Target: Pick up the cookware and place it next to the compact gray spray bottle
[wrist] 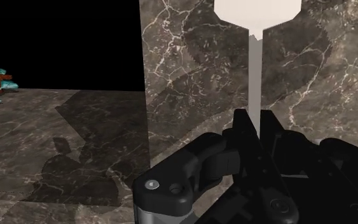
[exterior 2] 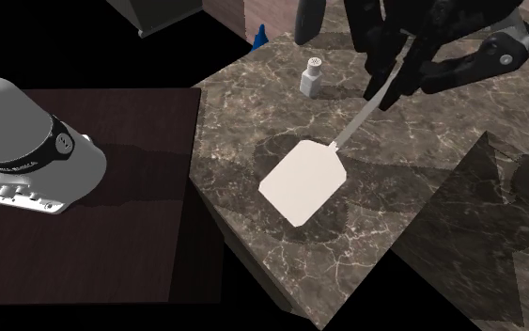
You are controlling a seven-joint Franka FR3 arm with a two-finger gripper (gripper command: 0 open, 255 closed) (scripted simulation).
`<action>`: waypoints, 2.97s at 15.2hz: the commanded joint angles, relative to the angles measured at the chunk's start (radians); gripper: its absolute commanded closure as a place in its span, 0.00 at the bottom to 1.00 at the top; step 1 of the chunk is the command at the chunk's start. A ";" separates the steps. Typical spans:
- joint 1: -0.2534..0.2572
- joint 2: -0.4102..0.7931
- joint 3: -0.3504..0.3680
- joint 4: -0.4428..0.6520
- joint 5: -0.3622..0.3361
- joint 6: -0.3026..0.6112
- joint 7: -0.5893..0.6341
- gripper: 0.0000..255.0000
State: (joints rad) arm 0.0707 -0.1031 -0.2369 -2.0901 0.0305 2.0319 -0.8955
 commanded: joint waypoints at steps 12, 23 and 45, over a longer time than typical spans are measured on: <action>0.118 0.110 0.133 0.151 0.014 -0.033 0.246 1.00; 0.236 0.326 0.230 0.431 0.000 -0.090 0.468 1.00; 0.338 0.604 0.273 0.666 -0.029 -0.044 0.617 1.00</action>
State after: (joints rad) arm 0.4076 0.4984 0.0356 -1.4159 0.0017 1.9772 -0.2793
